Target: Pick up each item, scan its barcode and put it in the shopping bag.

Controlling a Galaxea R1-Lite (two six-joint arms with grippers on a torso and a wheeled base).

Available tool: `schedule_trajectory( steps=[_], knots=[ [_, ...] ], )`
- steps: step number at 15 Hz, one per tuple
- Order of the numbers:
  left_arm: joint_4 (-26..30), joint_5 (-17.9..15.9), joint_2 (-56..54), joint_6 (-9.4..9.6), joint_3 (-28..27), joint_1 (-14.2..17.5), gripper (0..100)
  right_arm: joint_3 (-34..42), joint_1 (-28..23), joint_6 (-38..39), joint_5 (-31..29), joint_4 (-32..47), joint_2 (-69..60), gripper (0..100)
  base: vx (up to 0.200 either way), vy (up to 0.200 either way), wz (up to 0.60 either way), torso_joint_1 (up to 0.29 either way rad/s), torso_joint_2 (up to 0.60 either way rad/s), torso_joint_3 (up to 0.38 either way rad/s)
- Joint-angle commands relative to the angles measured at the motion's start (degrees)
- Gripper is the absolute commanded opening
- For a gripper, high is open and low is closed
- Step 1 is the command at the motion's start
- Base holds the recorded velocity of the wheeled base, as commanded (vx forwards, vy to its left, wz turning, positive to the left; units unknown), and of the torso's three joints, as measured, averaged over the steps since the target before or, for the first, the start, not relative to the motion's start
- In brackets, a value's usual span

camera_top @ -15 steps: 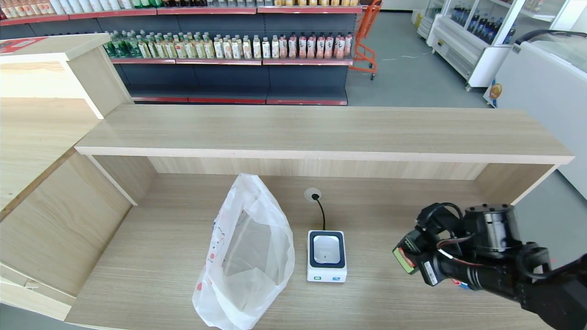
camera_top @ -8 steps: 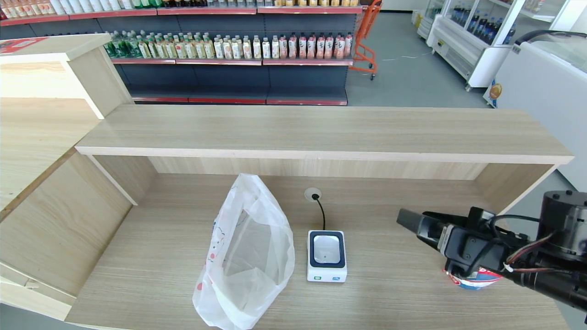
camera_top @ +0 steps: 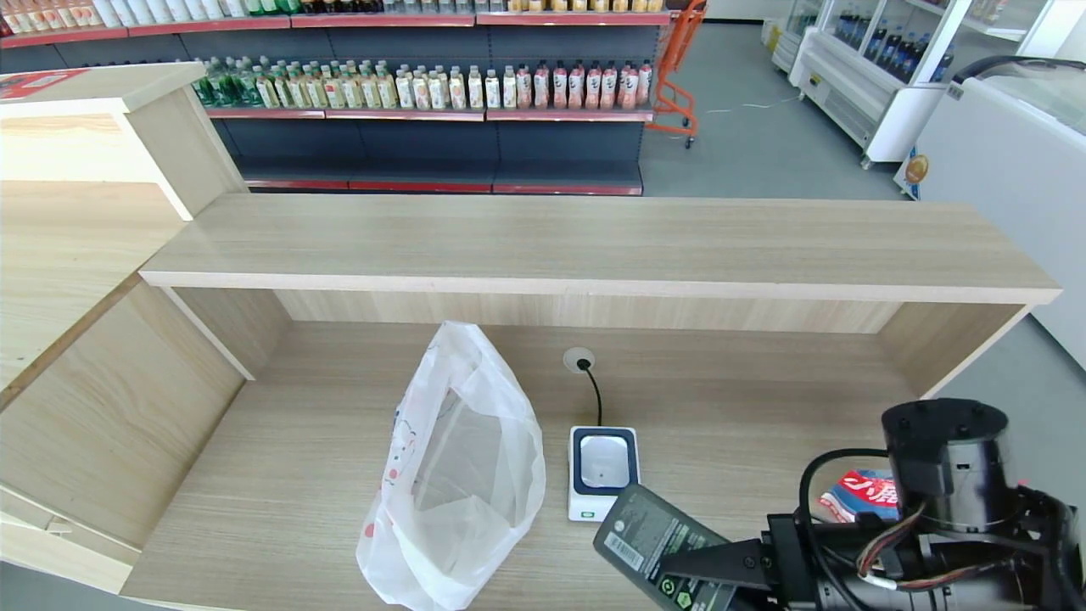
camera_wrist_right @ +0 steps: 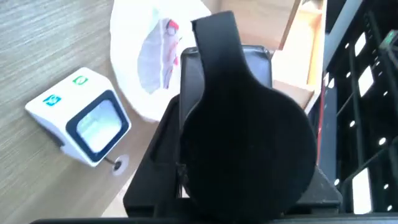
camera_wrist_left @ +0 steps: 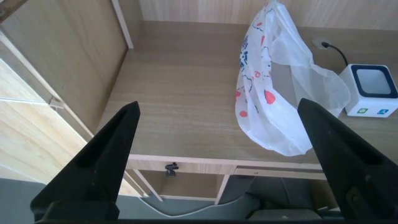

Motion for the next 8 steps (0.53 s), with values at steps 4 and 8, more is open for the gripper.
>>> schedule_trajectory(
  steps=[4,8],
  knots=[
    [0.0,0.0,0.0,-0.08,0.0,0.0,100,-0.5,5.0,-5.4,4.5,0.1,1.4,0,0.000,0.000,0.00,0.000,0.00,0.000],
    [0.0,0.0,0.0,0.01,0.0,0.0,100,-0.6,5.0,-8.7,9.4,-2.6,-0.1,0,0.000,0.000,0.00,0.000,0.00,0.000]
  ],
)
